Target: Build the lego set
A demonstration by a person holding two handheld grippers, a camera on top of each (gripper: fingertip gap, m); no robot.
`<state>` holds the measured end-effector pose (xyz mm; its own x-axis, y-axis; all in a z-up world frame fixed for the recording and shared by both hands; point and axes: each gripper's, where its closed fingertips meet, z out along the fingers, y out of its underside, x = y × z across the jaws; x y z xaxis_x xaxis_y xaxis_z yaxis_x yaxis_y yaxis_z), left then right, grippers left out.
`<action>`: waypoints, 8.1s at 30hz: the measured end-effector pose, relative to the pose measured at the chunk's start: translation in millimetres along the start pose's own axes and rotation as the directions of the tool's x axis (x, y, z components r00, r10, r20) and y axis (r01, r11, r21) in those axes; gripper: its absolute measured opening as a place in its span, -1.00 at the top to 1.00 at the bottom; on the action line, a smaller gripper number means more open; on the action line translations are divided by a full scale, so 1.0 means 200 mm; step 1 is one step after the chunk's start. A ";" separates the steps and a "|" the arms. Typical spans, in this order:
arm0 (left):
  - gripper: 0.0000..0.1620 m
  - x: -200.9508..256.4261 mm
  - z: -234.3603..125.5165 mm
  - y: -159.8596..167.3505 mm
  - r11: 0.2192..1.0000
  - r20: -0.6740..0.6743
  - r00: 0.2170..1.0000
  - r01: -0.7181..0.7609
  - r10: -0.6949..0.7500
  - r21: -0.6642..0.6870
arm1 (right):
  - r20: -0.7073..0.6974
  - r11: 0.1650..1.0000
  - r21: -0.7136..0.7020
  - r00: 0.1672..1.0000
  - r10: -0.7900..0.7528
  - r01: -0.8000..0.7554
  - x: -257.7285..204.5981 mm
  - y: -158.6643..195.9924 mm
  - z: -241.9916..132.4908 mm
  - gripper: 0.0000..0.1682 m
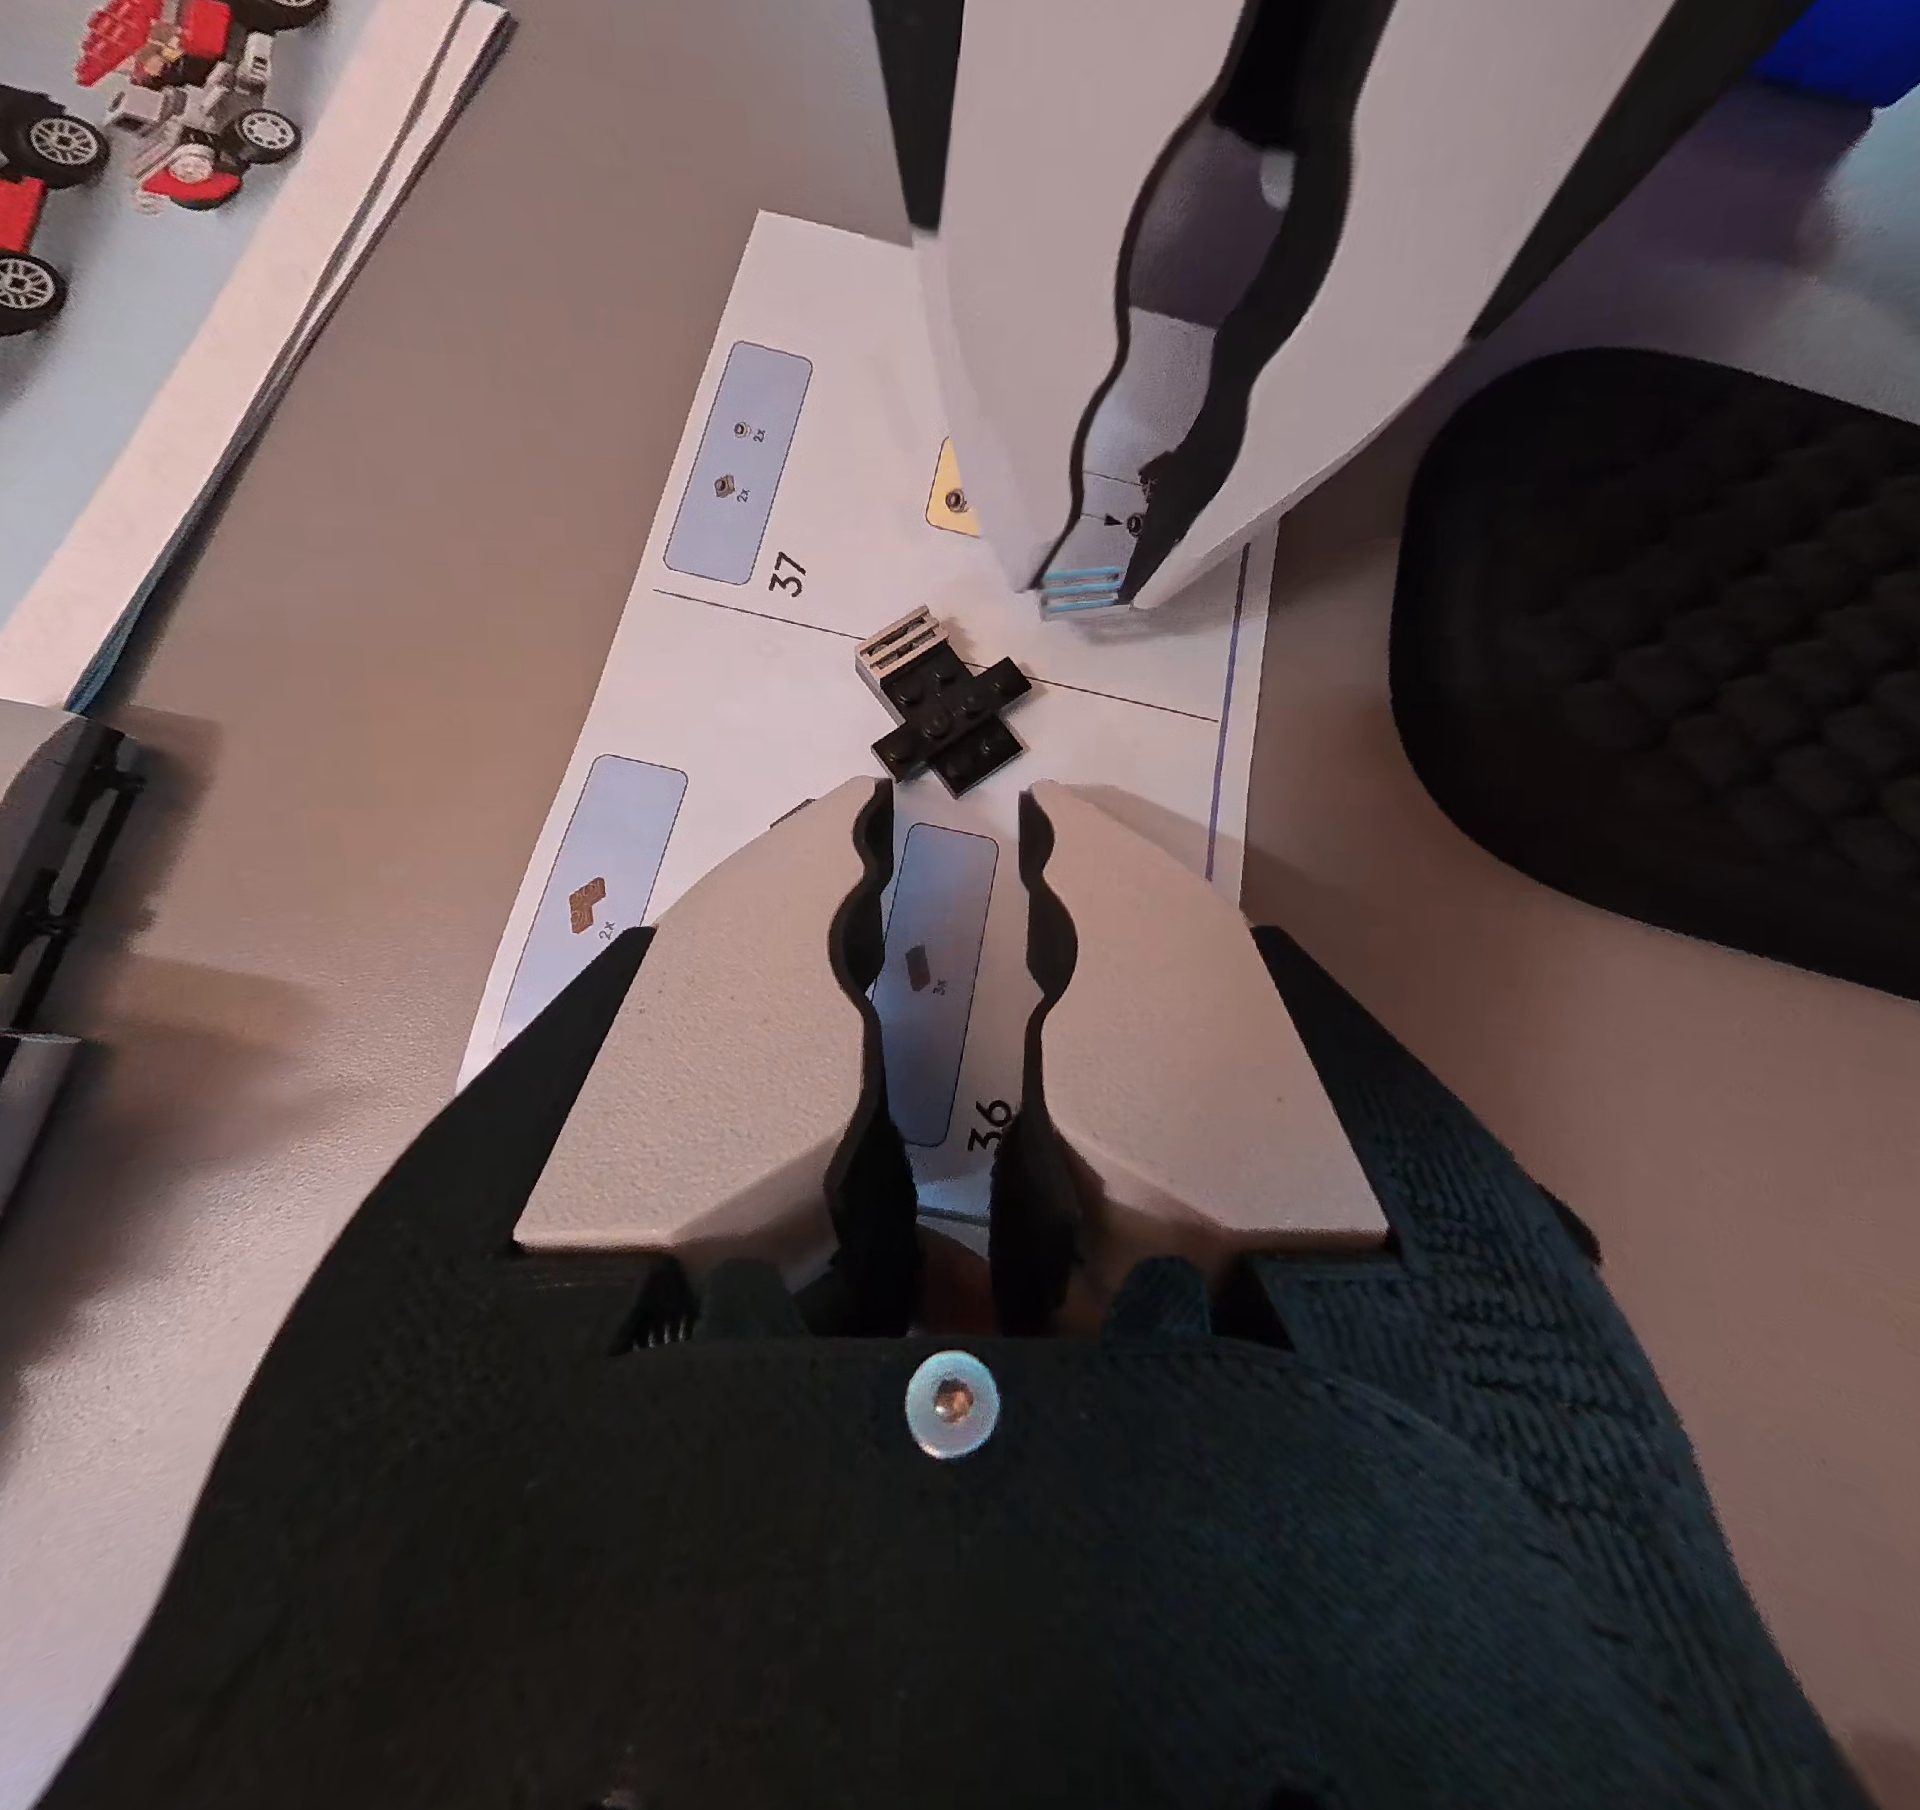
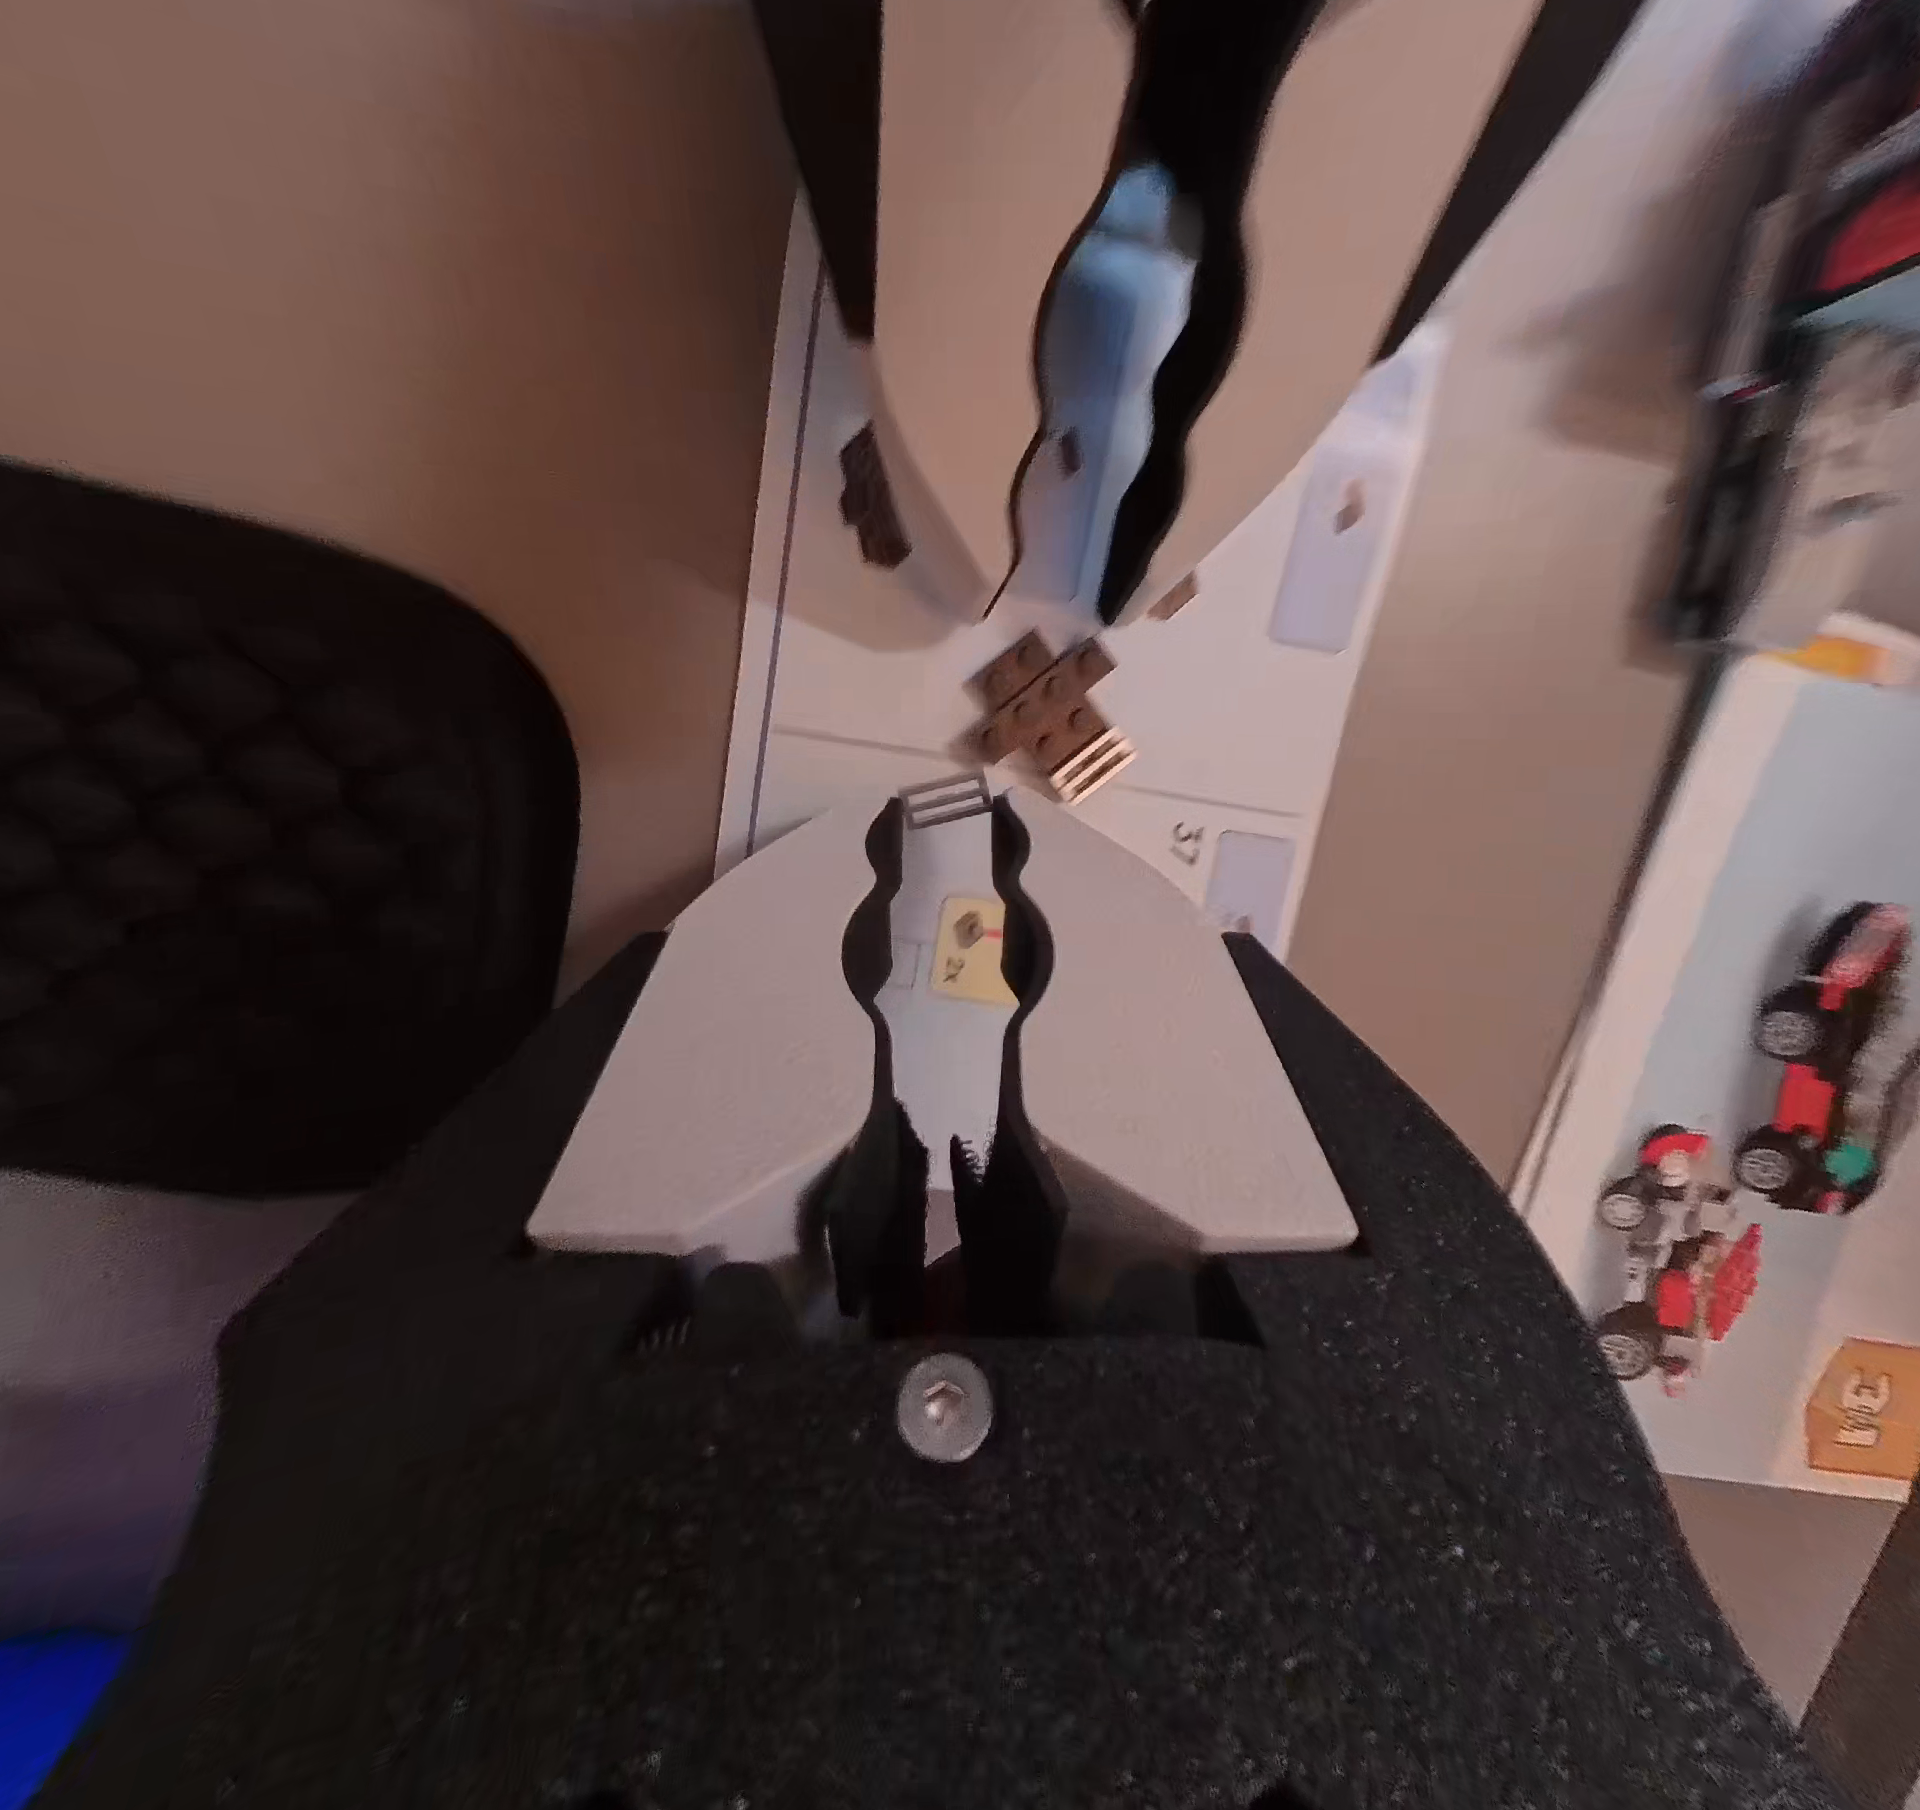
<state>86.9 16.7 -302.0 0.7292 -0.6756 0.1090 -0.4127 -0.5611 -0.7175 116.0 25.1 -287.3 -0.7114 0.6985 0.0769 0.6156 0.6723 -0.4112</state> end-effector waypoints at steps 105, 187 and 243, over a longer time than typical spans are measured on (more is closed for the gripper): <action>0.72 -0.01 0.05 -0.05 0.999 0.007 1.000 -0.008 0.008 0.050 | -0.321 0.803 0.282 0.737 0.595 -0.526 0.14 -0.01 0.08 1.00; 0.65 0.42 -0.44 -0.74 0.682 -0.351 0.936 0.234 0.036 0.693 | 0.117 -0.107 0.991 0.890 0.440 -0.077 -0.62 -0.06 -1.50 0.91; 0.96 0.49 -0.56 -0.53 0.661 -0.770 0.548 0.715 -0.327 0.228 | -0.474 0.862 0.483 0.874 0.106 0.157 -0.22 -0.47 -0.62 0.85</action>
<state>141.1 -43.7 -138.0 0.1149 -0.5547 0.8241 0.3734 -0.7446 -0.5532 131.3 -39.4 -140.0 -0.3959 0.7981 0.4541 0.2548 0.5706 -0.7807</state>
